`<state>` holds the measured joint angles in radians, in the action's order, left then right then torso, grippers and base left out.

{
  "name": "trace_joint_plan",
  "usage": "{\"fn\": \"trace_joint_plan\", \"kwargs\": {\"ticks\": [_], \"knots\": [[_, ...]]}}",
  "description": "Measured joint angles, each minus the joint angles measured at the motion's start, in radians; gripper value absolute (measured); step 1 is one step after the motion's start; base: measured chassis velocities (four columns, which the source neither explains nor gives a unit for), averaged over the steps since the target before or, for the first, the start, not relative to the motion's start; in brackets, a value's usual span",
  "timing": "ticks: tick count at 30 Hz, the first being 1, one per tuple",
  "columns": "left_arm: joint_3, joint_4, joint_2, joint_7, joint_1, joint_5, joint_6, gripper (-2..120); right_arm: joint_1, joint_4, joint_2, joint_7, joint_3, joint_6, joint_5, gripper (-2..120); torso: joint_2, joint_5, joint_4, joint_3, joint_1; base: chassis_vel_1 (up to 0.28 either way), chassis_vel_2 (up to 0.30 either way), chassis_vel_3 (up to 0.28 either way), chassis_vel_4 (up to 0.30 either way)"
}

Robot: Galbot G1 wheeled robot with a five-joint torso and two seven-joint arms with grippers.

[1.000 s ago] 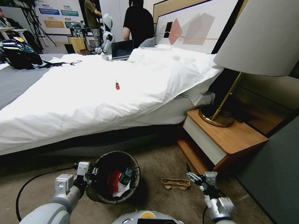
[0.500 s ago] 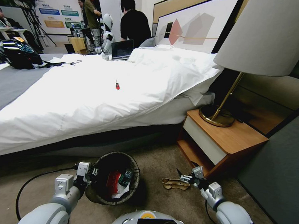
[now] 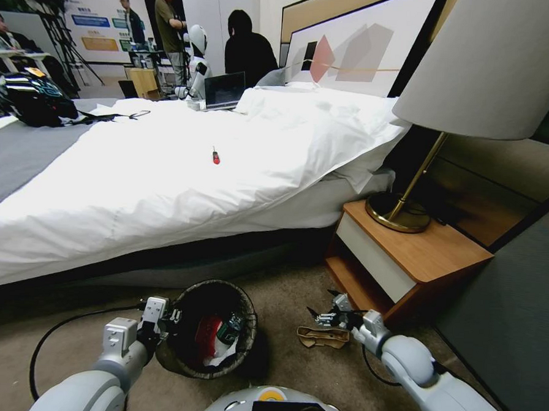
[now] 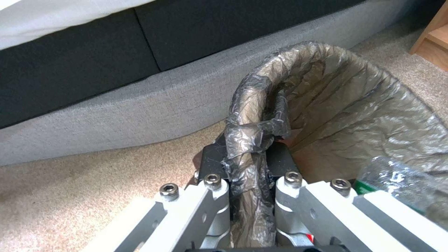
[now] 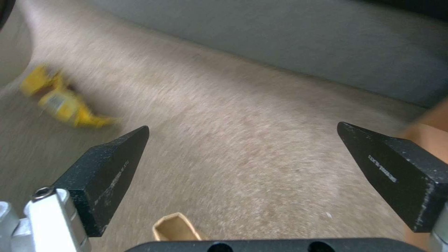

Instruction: Pick up the trash bin, then pick up the garbage from the floor and place it into the trash bin.

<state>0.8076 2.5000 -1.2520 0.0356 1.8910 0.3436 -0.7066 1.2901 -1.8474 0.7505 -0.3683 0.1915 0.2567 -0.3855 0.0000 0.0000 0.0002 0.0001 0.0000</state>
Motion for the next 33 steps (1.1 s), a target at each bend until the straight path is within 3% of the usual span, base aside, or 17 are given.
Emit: {"fn": "trace_joint_plan", "kwargs": {"ticks": [6,10,18,27,33], "knots": [[-0.006,0.000,-0.017,0.001,-0.004,-0.003,0.000,6,-0.080,0.104,-0.008,-0.195,-0.045,-0.012,0.066,100,0.000,0.0000,-0.0002,0.000,0.000,0.000,0.000,0.000,0.000],[-0.011,0.000,-0.025,0.001,-0.007,-0.010,0.000,6,-0.102,0.153,0.007,-0.257,-0.061,-0.022,0.120,100,0.000,-0.0001,-0.0005,0.000,0.000,0.000,0.000,0.000,0.000],[-0.011,0.000,-0.033,0.002,-0.007,-0.019,0.000,6,-0.168,0.240,0.040,-0.330,-0.098,-0.017,0.181,100,0.000,0.0001,-0.0001,0.000,0.000,0.000,0.000,0.000,0.000],[-0.009,0.000,-0.037,0.002,-0.005,-0.021,0.000,6,-0.197,0.275,0.045,-0.357,-0.136,-0.002,0.201,100,0.000,0.0000,-0.0002,0.000,0.000,0.000,0.000,0.000,0.000],[-0.016,0.000,-0.038,0.002,-0.012,-0.026,0.001,6,-0.224,0.365,0.058,-0.372,-0.173,-0.001,0.212,100,0.000,0.0000,-0.0002,0.000,0.000,0.000,0.000,0.000,0.000]]}}
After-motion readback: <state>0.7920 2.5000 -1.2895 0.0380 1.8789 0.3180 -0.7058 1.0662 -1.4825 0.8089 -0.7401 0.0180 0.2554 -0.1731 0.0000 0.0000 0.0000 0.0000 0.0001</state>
